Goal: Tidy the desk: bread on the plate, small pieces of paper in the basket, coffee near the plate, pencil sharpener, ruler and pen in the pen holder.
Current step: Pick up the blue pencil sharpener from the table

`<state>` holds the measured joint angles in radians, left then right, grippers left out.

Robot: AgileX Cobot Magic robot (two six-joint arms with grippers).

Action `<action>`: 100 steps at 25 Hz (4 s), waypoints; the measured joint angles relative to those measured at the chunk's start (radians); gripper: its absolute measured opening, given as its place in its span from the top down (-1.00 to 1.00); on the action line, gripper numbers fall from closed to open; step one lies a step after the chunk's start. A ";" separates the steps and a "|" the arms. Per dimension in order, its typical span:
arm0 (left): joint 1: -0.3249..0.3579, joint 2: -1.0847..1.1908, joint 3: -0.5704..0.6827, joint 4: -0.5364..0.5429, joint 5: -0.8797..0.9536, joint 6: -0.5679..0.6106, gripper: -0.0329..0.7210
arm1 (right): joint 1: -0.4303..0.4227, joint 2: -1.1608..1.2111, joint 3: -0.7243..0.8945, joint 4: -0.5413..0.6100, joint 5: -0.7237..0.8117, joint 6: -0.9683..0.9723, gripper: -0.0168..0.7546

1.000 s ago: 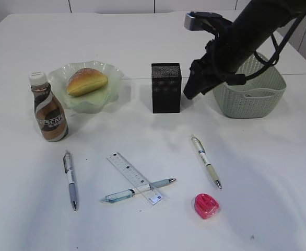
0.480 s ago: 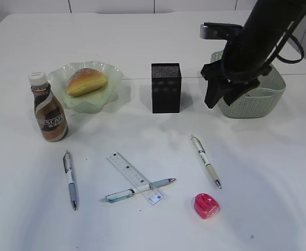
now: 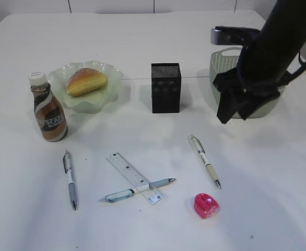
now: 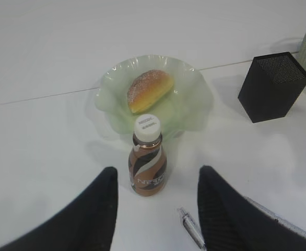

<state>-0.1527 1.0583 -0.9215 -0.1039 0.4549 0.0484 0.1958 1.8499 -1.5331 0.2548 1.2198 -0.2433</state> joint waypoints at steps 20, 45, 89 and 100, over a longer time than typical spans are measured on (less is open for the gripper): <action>0.000 0.000 0.000 -0.001 0.017 0.000 -0.01 | 0.229 -0.023 0.112 -0.105 0.000 0.054 -0.21; 0.000 0.000 0.000 -0.002 0.032 0.000 -0.01 | 0.231 -0.024 0.256 -0.111 -0.103 0.076 -0.23; 0.000 0.000 0.000 -0.002 0.032 0.000 -0.01 | 0.266 0.086 0.307 -0.125 -0.235 0.129 -0.37; 0.000 0.000 0.000 -0.002 0.032 0.000 -0.01 | 0.266 0.107 0.307 -0.094 -0.241 0.123 -0.37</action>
<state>-0.1527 1.0583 -0.9215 -0.1062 0.4864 0.0484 0.4615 1.9566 -1.2257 0.1607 0.9784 -0.1208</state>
